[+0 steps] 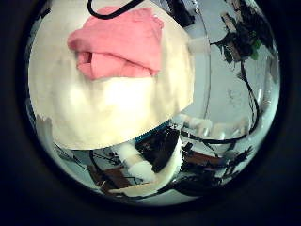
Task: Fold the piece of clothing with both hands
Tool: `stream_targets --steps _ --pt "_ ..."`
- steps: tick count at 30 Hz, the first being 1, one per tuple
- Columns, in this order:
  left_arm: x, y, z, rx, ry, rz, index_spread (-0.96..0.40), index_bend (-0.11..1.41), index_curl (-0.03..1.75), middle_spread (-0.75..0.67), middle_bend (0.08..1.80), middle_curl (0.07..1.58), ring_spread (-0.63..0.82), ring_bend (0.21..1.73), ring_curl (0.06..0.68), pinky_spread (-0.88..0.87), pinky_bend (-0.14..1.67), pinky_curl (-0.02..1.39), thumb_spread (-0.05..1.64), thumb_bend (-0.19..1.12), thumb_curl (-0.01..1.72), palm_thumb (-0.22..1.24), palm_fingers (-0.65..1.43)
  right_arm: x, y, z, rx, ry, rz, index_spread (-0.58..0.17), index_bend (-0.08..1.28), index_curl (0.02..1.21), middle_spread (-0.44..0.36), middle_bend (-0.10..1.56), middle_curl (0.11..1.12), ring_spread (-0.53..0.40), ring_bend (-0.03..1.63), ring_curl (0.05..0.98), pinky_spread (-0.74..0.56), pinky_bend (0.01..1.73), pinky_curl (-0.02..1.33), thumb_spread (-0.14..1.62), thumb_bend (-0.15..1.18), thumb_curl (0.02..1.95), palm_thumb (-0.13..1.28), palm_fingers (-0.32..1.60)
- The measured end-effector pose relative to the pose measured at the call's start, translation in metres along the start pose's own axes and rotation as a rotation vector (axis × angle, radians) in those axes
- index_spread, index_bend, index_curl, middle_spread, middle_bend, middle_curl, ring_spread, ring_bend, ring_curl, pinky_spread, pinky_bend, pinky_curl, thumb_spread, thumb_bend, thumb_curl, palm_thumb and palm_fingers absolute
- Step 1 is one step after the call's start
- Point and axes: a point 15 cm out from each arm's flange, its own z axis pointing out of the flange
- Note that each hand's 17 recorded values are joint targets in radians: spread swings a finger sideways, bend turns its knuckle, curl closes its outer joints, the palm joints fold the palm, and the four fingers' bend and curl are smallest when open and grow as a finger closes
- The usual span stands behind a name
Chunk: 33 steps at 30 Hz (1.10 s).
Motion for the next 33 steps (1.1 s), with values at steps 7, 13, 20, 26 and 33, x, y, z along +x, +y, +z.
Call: stream_targets --steps 7,13,20,26,33 --pt "0.066 -0.029 0.024 -0.048 -0.016 0.115 0.10 0.16 0.28 0.29 0.18 0.30 0.51 0.41 0.234 0.50 0.23 0.33 1.18 -0.02 0.23 0.07 -0.02 0.031 0.067 0.007 -0.228 -0.010 0.083 -0.402 0.30 0.40 -0.059 0.32 0.34 0.135 0.38 0.235 0.33 0.52 0.22 1.16 0.25 0.78 0.68 0.14" --pt "0.105 -0.058 0.062 -0.099 -0.054 0.188 0.10 0.17 0.29 0.29 0.17 0.28 0.52 0.41 0.233 0.51 0.24 0.33 1.18 -0.02 0.23 0.06 -0.04 0.050 0.109 0.010 -0.369 -0.021 0.141 -0.378 0.21 0.38 -0.008 0.24 0.32 0.187 0.31 0.227 0.32 0.48 0.22 1.27 0.14 0.66 0.58 0.06" --pt "0.113 -0.088 0.104 -0.099 -0.082 0.220 0.09 0.14 0.27 0.34 0.16 0.26 0.54 0.40 0.228 0.52 0.25 0.33 1.18 -0.02 0.23 0.03 -0.09 0.047 0.129 0.019 -0.437 -0.039 0.152 -0.358 0.18 0.36 0.026 0.18 0.31 0.216 0.26 0.226 0.32 0.44 0.22 1.39 0.11 0.55 0.57 0.04" --pt "0.112 -0.098 0.145 -0.122 -0.090 0.226 0.09 0.14 0.26 0.37 0.16 0.24 0.55 0.40 0.225 0.53 0.24 0.32 1.16 -0.02 0.23 0.01 -0.09 0.053 0.138 0.026 -0.461 -0.039 0.168 -0.333 0.18 0.35 0.043 0.18 0.30 0.225 0.24 0.232 0.32 0.41 0.23 1.45 0.11 0.48 0.60 0.04" --pt "0.109 -0.093 0.181 -0.200 -0.081 0.219 0.09 0.14 0.25 0.39 0.16 0.23 0.55 0.39 0.222 0.53 0.24 0.32 1.16 -0.02 0.23 0.00 -0.09 0.058 0.140 0.026 -0.463 -0.036 0.179 -0.318 0.19 0.35 0.050 0.18 0.29 0.229 0.23 0.239 0.32 0.38 0.25 1.48 0.11 0.42 0.64 0.05"
